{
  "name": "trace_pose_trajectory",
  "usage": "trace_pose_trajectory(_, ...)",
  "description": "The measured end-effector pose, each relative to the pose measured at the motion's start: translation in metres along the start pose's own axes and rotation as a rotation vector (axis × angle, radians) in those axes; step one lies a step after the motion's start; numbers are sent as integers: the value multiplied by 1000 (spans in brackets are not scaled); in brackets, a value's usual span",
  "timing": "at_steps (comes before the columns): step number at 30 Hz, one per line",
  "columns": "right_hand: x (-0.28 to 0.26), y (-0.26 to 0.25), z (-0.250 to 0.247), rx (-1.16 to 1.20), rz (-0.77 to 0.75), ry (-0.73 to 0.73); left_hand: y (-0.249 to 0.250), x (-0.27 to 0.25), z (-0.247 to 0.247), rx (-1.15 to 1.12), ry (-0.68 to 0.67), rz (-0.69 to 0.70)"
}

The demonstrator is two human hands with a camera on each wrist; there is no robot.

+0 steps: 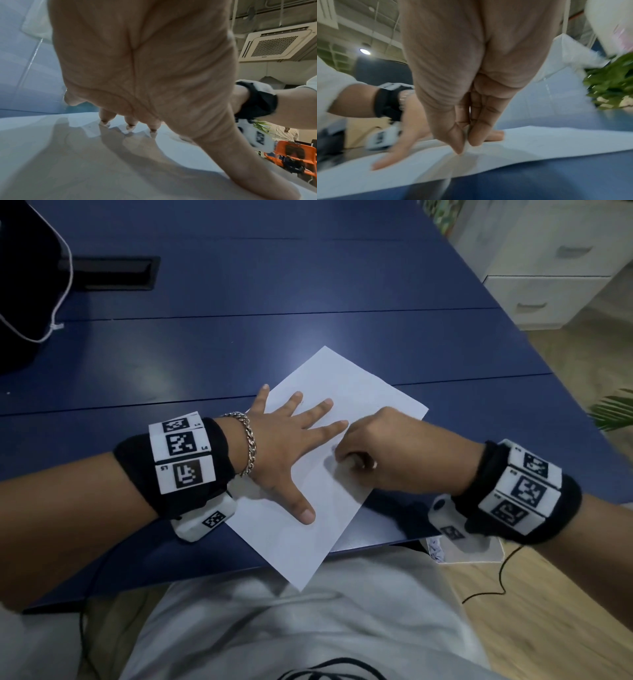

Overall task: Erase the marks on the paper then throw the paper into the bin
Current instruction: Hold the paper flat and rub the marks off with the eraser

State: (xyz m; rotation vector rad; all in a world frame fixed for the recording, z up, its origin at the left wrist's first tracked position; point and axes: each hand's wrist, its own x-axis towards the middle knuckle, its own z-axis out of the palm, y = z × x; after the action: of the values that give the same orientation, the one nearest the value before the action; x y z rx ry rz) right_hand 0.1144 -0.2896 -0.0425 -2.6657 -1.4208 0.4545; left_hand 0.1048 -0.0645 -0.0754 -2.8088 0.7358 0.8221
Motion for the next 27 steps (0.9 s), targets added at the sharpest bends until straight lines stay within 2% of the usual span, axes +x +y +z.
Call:
trace_pose_trajectory(2, 1, -2, -1, 14, -27, -66, 0, 0, 0, 4, -1, 0)
trace_pose_trajectory(7, 3, 31, -19, -1, 151, 85, 0, 1, 0, -11, -23, -10)
trace_pose_trajectory(9, 4, 9, -11, -26, 87, 75, 0, 2, 0, -21, -27, -8)
trace_pose_trajectory(12, 2, -15, -4, 38, -5, -16, 0, 1, 0, -30, -29, -2)
trace_pose_trajectory(14, 4, 3, -13, 2, 50, -15, 0, 0, 0, -25, -38, -3)
trace_pose_trajectory(17, 3, 30, -24, 26, 211, 101, 1, -1, 0, -51, -35, -16)
trace_pose_trajectory(19, 3, 22, -17, 5, 195, 107, 1, -2, -1, -96, -28, -23)
trace_pose_trajectory(21, 0, 4, -8, 0, 121, 35, 1, -3, -1, -129, -12, -14)
trace_pose_trajectory(23, -5, -1, -8, 49, 109, -1, 0, -3, 0, -140, 8, 4)
trace_pose_trajectory(25, -13, 9, -17, 100, 179, 79, -2, -5, 1, -160, 27, 33)
trace_pose_trajectory(27, -23, 24, -25, 172, 264, 223, -6, -9, -2, -217, 56, 67)
